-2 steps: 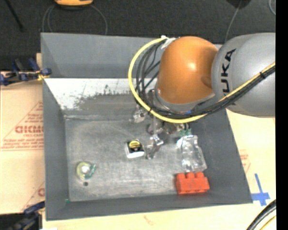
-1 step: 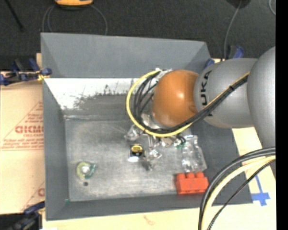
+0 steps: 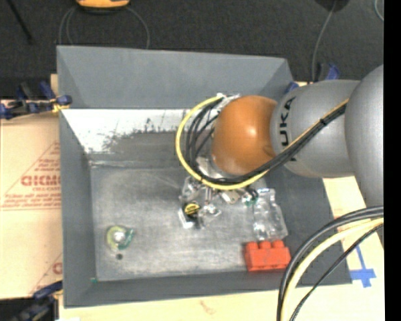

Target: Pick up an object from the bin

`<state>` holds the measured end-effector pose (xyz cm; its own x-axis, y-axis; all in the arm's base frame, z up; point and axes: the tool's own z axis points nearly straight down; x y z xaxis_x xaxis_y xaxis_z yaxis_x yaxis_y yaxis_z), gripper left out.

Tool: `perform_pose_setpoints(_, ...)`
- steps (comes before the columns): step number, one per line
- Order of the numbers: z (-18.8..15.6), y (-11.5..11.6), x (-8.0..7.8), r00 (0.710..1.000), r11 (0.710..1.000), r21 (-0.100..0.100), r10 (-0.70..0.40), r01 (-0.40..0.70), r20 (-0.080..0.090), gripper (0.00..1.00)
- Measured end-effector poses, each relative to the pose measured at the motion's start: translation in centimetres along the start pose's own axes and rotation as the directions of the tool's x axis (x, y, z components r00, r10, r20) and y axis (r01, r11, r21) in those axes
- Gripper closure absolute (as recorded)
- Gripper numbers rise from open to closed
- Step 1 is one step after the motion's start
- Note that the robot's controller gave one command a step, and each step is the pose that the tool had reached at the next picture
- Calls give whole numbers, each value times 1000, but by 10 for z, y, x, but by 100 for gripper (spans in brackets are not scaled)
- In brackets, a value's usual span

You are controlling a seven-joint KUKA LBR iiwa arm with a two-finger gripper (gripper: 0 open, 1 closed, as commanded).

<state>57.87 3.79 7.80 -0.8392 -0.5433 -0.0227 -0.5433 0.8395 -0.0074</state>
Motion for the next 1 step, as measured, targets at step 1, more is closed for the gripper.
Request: perform_pose_setpoints(1, -168, -12, -4, 1000, 1000, 0, 29, -29, -12, 100)
